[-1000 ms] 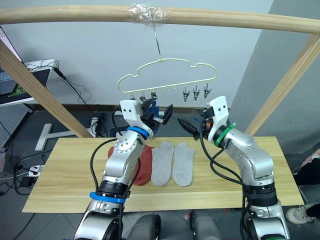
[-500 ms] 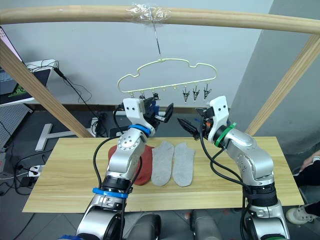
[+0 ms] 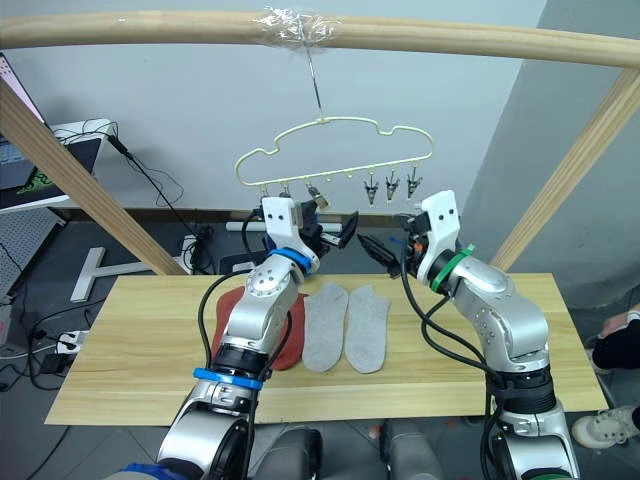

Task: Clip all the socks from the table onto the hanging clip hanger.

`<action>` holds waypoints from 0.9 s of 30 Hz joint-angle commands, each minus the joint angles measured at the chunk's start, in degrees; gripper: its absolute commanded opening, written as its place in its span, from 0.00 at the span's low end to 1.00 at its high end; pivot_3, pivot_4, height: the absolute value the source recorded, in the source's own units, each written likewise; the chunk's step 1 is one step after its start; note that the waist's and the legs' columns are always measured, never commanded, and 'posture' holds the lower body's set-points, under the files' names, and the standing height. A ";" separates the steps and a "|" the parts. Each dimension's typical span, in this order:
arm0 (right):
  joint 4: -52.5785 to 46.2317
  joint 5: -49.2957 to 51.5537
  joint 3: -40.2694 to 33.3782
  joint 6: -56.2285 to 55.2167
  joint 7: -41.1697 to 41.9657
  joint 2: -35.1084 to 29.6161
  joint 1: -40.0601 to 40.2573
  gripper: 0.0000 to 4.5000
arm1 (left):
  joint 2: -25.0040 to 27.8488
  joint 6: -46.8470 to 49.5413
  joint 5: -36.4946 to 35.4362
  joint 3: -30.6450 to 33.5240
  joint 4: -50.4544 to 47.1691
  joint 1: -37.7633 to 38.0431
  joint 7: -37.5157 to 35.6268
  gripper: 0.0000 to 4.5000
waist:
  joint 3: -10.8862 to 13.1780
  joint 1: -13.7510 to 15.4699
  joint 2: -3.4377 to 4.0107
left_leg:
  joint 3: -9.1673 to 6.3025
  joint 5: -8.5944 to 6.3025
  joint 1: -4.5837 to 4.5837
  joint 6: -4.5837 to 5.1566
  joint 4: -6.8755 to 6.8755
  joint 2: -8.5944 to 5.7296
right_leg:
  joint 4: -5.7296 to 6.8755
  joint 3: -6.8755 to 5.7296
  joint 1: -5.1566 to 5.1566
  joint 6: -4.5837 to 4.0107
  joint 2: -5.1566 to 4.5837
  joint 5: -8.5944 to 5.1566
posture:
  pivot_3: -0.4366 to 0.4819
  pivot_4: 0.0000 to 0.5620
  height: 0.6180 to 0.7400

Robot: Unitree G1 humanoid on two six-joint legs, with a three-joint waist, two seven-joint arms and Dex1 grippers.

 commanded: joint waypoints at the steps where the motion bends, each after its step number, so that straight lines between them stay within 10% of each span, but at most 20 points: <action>1: -2.75 0.97 -1.04 -1.08 -0.22 0.08 -0.30 0.99 | -0.75 -1.46 -2.05 0.79 -1.13 -2.53 -1.67 1.00 | 0.00 0.00 0.00 | 0.01 0.00 0.00 0.00 0.00 -0.01 | 0.00 0.01 0.00 0.00 0.00 0.00 | 0.39 0.32 1.00; 27: -3.98 3.15 1.23 -3.40 7.17 -1.35 -3.55 0.99 | 1.36 -3.43 2.75 1.46 -2.50 -0.64 3.71 1.00 | 0.00 -0.11 0.00 | 0.01 0.02 0.17 0.02 0.11 -0.09 | 0.47 0.03 0.00 0.02 0.03 -0.01 | 0.40 0.36 1.00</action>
